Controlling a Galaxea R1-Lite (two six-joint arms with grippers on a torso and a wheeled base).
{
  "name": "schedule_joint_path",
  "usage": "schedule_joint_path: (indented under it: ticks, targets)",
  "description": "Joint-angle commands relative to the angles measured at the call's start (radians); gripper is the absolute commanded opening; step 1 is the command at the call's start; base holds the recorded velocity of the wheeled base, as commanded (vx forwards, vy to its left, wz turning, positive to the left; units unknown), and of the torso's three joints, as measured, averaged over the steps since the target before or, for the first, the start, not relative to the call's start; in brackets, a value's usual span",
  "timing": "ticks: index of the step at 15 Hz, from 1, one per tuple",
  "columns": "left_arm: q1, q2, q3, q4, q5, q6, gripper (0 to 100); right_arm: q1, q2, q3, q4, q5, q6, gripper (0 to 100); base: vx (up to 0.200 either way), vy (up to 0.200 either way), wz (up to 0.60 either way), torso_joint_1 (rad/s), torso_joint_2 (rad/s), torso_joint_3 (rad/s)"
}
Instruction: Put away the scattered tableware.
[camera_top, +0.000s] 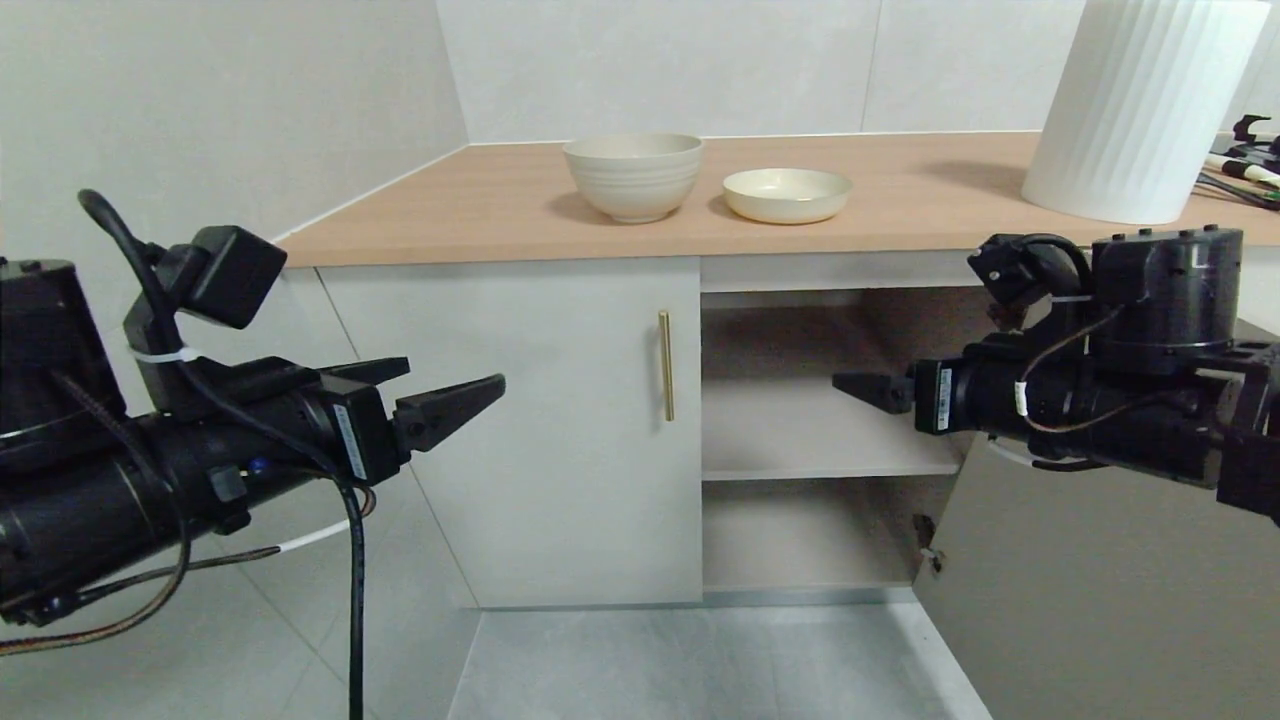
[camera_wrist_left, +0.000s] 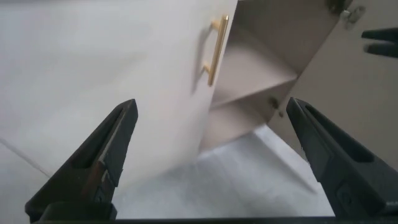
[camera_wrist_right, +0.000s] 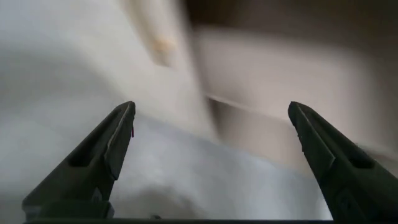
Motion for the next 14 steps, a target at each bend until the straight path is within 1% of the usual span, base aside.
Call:
schedule_joint_path:
  ticks: [1, 2, 3, 5, 6, 7, 9, 10, 12, 14]
  targets:
    - [0.0, -0.04, -0.037, 0.057, -0.001, -0.009, 100, 0.01, -0.011, -0.077, 0.078, -0.047, 0.005, 100, 0.0, 0.0, 0.0, 0.0, 0.0, 0.0]
    - [0.0, -0.045, -0.053, 0.12, -0.003, -0.011, 100, 0.012, -0.016, -0.071, 0.081, -0.051, 0.008, 100, 0.0, 0.0, 0.0, 0.0, 0.0, 0.0]
    - [0.0, -0.043, -0.059, 0.132, -0.004, -0.011, 100, 0.012, -0.022, -0.069, 0.084, -0.064, 0.006, 100, 0.0, 0.0, 0.0, 0.0, 0.0, 0.0]
    - [-0.003, -0.035, -0.054, 0.132, -0.003, -0.011, 100, 0.012, -0.045, -0.071, 0.087, -0.125, 0.02, 100, 0.0, 0.0, 0.0, 0.0, 0.0, 0.0]
    - [-0.003, -0.043, -0.056, 0.131, -0.003, -0.011, 100, 0.025, -0.068, -0.068, 0.093, -0.203, 0.023, 100, 0.0, 0.0, 0.0, 0.0, 0.0, 0.0]
    - [-0.003, -0.049, -0.059, 0.131, -0.001, -0.011, 100, 0.05, -0.076, -0.066, 0.099, -0.231, 0.025, 100, 0.0, 0.0, 0.0, 0.0, 0.0, 0.0]
    - [-0.003, -0.066, -0.059, 0.131, -0.003, -0.011, 100, 0.088, -0.085, -0.06, 0.104, -0.235, 0.043, 100, 0.0, 0.0, 0.0, 0.0, 0.0, 0.0]
    - [-0.002, -0.068, -0.059, 0.131, -0.001, -0.011, 100, 0.096, -0.082, -0.057, 0.106, -0.235, 0.043, 100, 0.2, 0.0, 0.0, 0.007, 0.0, 0.002]
    - [-0.003, -0.066, -0.059, 0.131, -0.003, -0.011, 100, 0.104, -0.08, -0.055, 0.159, -0.229, 0.042, 100, 0.2, 0.0, 0.0, -0.007, 0.0, 0.002]
    - [-0.002, -0.065, -0.059, 0.131, -0.003, -0.011, 100, 0.104, -0.082, -0.054, 0.172, -0.223, 0.042, 100, 0.2, 0.0, 0.0, 0.01, 0.0, -0.005]
